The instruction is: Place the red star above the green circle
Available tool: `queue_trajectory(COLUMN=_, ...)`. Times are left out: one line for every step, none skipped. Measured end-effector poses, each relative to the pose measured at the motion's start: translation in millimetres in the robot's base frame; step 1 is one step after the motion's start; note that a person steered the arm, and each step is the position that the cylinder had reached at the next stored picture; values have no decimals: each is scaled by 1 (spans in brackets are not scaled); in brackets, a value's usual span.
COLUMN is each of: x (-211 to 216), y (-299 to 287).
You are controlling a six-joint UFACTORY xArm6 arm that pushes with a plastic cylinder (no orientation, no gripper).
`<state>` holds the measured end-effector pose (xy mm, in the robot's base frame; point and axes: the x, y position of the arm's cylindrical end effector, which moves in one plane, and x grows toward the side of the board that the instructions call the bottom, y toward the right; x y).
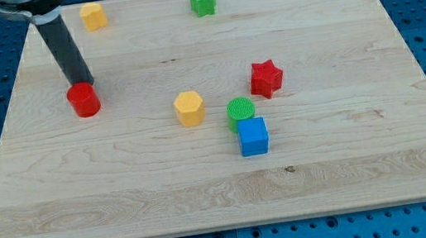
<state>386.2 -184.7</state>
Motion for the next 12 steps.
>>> queue_trajectory(x=0, y=25)
queue_trajectory(x=0, y=56)
queue_trajectory(x=0, y=89)
queue_trajectory(x=0, y=105)
queue_trajectory(x=0, y=108)
queue_trajectory(x=5, y=139)
queue_trajectory(x=16, y=166)
queue_trajectory(x=16, y=193)
queue_trajectory(x=16, y=248)
queue_trajectory(x=16, y=292)
queue_trajectory(x=16, y=325)
queue_trajectory(x=32, y=326)
